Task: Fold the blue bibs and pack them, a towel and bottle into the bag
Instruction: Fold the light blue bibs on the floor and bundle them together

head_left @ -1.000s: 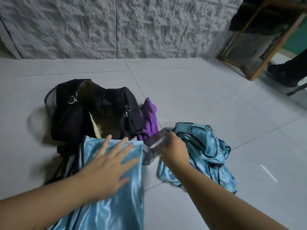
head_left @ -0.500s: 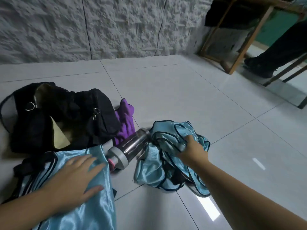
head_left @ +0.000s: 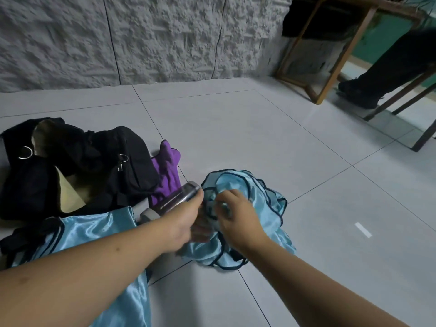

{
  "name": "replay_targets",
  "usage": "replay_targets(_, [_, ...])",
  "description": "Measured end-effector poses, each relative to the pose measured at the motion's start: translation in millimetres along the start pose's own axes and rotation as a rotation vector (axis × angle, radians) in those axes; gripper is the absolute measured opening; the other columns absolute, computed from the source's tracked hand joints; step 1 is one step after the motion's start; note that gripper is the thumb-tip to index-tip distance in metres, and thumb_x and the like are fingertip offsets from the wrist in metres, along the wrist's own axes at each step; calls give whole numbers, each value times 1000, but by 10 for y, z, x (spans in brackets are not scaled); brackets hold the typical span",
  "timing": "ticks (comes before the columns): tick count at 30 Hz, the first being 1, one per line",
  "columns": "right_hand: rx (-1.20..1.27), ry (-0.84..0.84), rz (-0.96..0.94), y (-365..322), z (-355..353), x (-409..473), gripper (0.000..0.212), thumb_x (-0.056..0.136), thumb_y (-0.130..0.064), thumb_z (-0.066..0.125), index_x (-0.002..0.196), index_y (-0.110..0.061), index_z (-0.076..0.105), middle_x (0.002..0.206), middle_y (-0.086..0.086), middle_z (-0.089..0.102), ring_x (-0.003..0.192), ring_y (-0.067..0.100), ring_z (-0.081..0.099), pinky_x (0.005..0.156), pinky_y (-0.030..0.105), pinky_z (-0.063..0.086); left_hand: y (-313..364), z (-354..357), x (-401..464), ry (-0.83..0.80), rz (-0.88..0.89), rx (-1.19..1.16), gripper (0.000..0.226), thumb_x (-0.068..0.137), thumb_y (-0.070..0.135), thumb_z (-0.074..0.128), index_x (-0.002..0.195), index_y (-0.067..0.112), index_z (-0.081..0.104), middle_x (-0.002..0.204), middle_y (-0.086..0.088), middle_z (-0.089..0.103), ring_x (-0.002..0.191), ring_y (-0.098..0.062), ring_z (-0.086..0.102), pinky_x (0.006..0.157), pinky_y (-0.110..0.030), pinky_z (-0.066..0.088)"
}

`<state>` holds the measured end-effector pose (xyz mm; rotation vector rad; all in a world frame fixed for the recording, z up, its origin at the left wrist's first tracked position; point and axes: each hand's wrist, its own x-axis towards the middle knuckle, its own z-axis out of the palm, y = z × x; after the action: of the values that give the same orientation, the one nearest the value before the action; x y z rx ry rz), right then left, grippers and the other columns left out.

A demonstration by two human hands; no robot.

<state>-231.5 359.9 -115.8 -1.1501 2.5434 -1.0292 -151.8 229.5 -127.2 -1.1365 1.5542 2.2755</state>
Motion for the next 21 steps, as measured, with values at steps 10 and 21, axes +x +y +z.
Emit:
replay_targets(10, [85, 120, 26, -1, -15, -202, 26, 96, -37, 61, 119, -25, 65, 119, -10, 57, 96, 5, 60, 88, 32, 55, 177, -122, -35, 149, 118, -137, 24, 99, 3, 55, 113, 12, 72, 107, -19, 75, 90, -34, 70, 78, -47, 57])
replay_targets(21, [834, -180, 719, 221, 49, -102, 19, 92, -10, 73, 108, 1, 73, 101, 18, 78, 90, 33, 76, 81, 41, 62, 201, -629, -257, 142, 111, 55, 19, 100, 16, 63, 111, 6, 73, 107, -21, 74, 91, -31, 69, 79, -42, 58])
